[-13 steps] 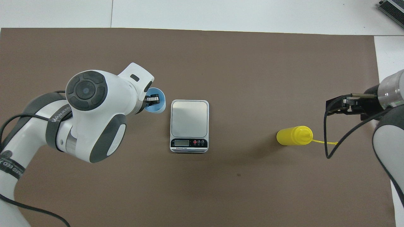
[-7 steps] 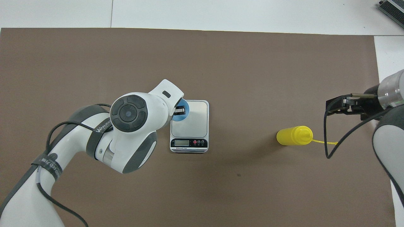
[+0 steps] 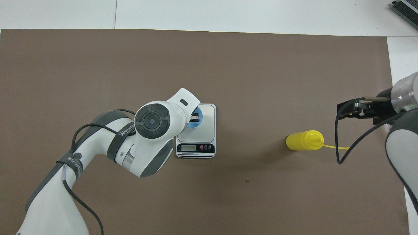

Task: Pour seasoning into cup on scale with both arms
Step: 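Carry the blue cup with the left gripper onto the scale, then lower the cup onto the scale and open the left gripper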

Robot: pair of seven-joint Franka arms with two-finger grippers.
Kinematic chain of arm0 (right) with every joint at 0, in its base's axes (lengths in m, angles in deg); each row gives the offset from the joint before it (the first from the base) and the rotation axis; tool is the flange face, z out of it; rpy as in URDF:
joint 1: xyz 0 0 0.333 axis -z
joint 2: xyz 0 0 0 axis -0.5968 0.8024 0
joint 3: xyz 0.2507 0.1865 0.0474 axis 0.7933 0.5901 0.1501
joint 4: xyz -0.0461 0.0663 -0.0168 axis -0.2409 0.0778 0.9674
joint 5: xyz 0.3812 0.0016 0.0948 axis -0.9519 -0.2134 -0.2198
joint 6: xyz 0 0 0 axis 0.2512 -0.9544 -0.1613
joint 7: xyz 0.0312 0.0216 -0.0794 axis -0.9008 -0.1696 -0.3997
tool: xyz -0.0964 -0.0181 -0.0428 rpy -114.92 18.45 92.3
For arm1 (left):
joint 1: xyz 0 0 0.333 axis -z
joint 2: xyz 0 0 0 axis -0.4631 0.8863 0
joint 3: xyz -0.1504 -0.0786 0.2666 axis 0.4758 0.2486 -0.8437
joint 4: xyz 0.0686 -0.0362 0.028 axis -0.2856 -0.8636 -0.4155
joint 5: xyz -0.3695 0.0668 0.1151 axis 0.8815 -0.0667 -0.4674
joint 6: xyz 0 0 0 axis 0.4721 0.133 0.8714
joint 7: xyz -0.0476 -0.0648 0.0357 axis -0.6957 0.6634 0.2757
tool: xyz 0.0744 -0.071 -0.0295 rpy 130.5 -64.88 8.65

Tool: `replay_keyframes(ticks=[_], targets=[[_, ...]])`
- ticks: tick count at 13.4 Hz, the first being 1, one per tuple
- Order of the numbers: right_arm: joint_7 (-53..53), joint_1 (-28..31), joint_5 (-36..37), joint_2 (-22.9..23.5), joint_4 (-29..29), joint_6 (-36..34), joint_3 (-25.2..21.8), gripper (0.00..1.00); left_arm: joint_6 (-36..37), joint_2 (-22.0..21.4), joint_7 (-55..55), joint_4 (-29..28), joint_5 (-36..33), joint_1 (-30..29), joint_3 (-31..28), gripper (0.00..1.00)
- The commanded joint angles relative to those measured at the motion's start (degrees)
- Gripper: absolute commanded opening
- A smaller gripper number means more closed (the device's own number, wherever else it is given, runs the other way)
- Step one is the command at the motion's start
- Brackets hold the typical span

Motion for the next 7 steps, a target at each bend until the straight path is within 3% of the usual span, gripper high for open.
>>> replay_keyframes(ticks=[1,7], targets=[[-1.42,0.67,-0.32,-0.05,-0.53,-0.86,0.2,1.0,-2.72,0.48,1.14,0.01,-1.58,-0.01,-0.66,0.0],[-1.42,0.67,-0.32,-0.05,-0.53,-0.86,0.2,1.0,-3.34,0.74,1.22,-0.35,-1.58,0.52,-0.66,0.0]])
